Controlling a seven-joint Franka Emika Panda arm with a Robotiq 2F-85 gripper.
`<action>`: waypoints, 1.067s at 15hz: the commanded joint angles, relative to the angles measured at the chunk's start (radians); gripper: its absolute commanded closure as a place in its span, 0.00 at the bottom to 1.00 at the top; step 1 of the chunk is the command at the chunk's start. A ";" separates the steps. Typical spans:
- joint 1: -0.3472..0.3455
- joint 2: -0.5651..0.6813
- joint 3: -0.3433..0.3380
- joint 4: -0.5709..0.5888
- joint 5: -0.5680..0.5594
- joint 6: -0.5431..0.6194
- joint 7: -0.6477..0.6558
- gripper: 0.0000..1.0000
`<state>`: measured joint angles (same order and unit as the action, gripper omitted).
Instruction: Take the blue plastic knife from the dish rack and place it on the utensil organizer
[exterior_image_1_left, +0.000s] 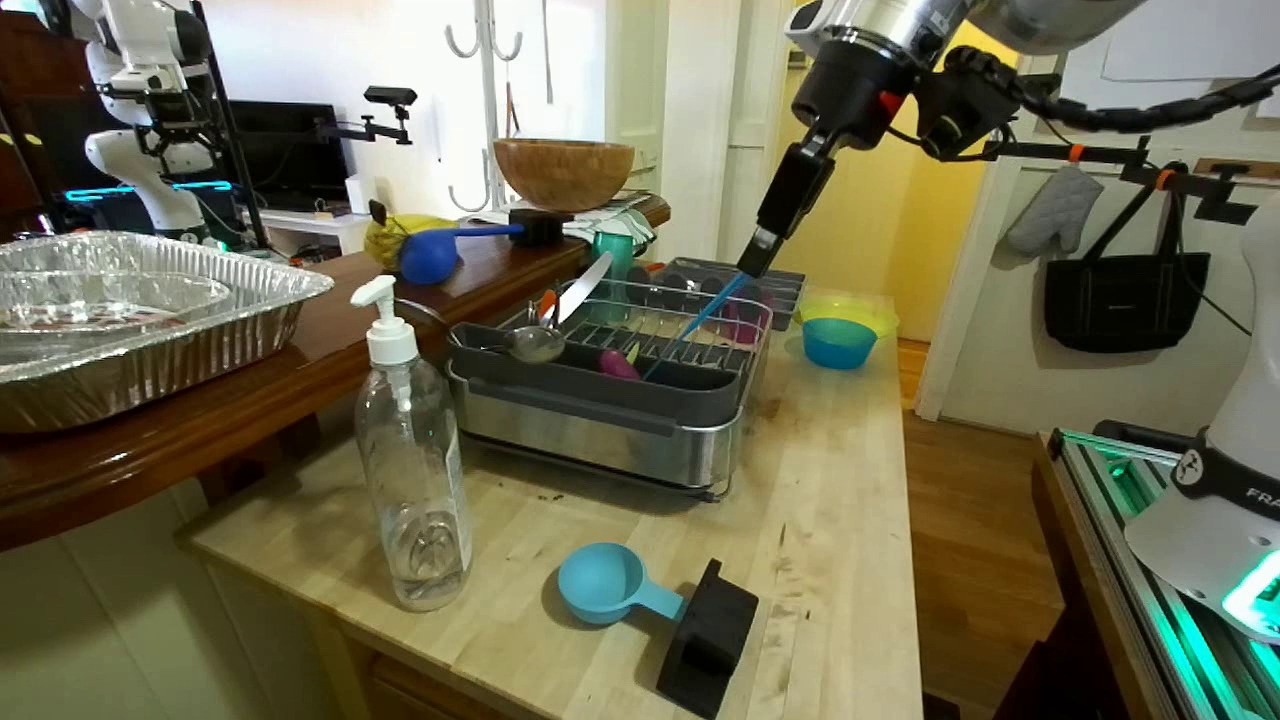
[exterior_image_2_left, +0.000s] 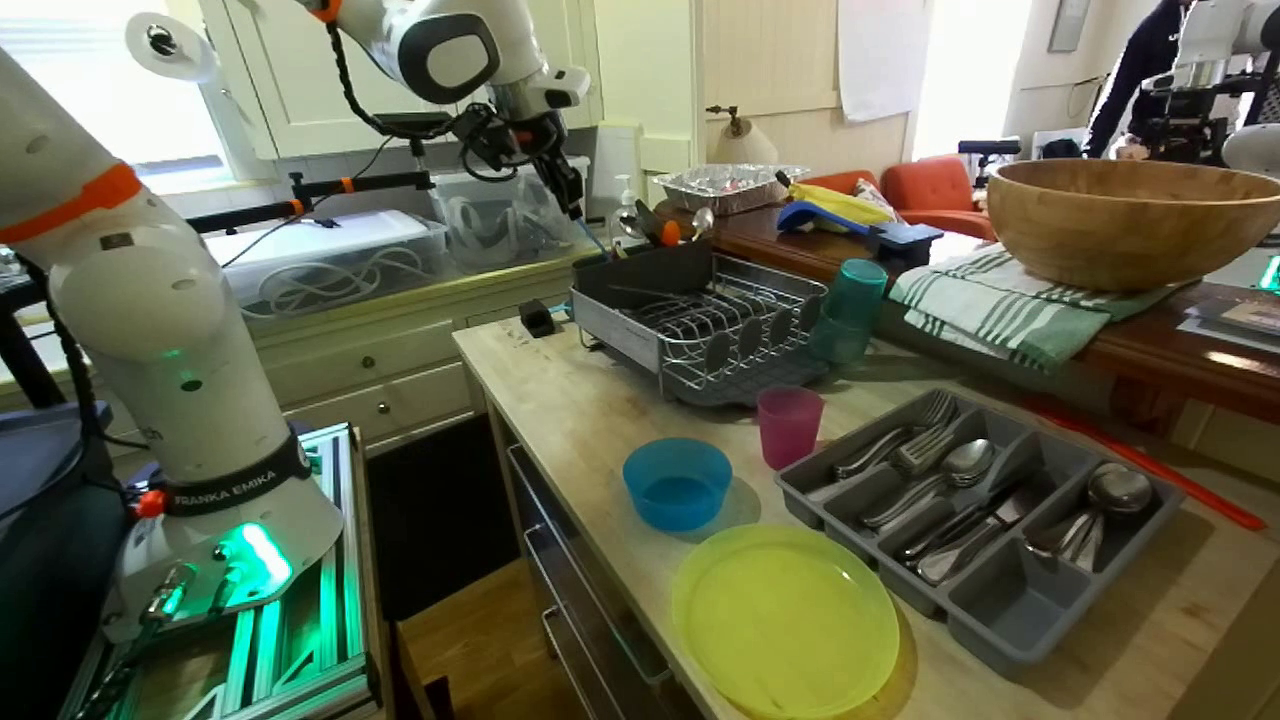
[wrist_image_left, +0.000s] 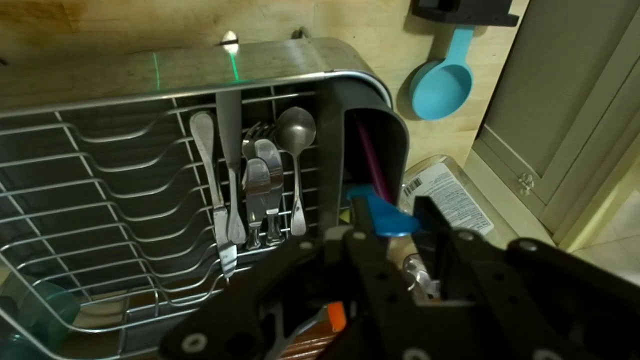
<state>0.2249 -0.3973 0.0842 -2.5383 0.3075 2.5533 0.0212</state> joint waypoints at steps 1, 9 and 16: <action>0.023 -0.080 -0.045 -0.007 0.046 -0.076 -0.071 0.93; -0.019 -0.226 -0.096 -0.015 0.008 -0.213 -0.104 0.93; -0.131 -0.349 -0.134 -0.045 -0.052 -0.305 -0.085 0.93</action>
<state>0.1454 -0.6701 -0.0358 -2.5482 0.2943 2.3004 -0.0675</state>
